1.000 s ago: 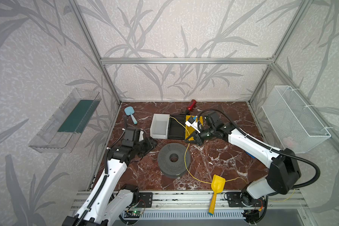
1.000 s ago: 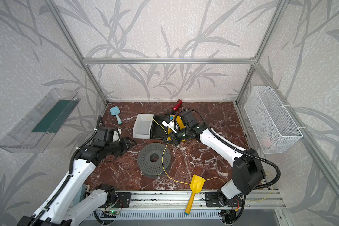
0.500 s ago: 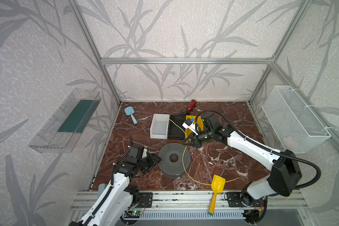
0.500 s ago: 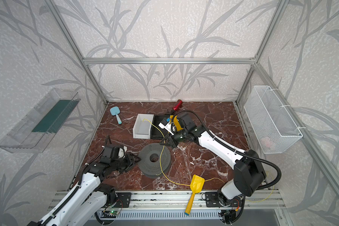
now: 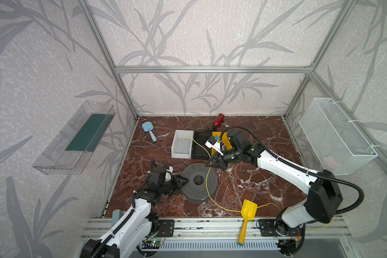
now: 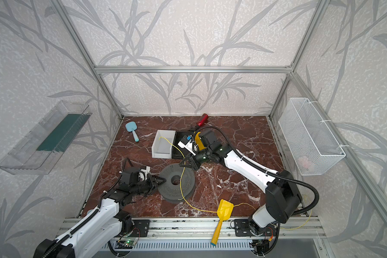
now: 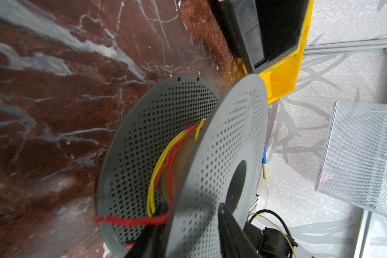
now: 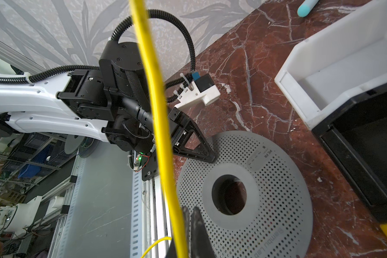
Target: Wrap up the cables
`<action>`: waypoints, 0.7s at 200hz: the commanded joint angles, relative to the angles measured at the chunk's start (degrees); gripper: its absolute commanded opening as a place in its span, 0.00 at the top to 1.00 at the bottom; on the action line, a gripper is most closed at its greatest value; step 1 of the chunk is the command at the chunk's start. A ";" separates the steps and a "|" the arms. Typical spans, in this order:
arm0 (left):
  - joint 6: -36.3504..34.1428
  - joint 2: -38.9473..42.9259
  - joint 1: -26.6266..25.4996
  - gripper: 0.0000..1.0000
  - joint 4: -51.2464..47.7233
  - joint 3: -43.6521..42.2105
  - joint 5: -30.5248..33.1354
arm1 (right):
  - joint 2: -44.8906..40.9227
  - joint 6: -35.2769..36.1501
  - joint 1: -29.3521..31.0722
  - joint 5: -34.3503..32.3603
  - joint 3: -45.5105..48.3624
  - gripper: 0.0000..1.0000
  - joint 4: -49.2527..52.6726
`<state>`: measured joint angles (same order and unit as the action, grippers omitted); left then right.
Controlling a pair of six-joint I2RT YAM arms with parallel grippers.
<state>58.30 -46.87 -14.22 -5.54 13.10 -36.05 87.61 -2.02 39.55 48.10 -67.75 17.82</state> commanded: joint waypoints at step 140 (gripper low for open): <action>-7.50 -9.77 -11.27 1.00 -44.96 45.16 27.42 | -12.65 0.86 0.73 -6.44 5.40 1.00 0.05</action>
<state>53.28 -52.73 -22.44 -36.03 47.94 -19.79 77.45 -1.45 40.10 43.29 -63.79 17.43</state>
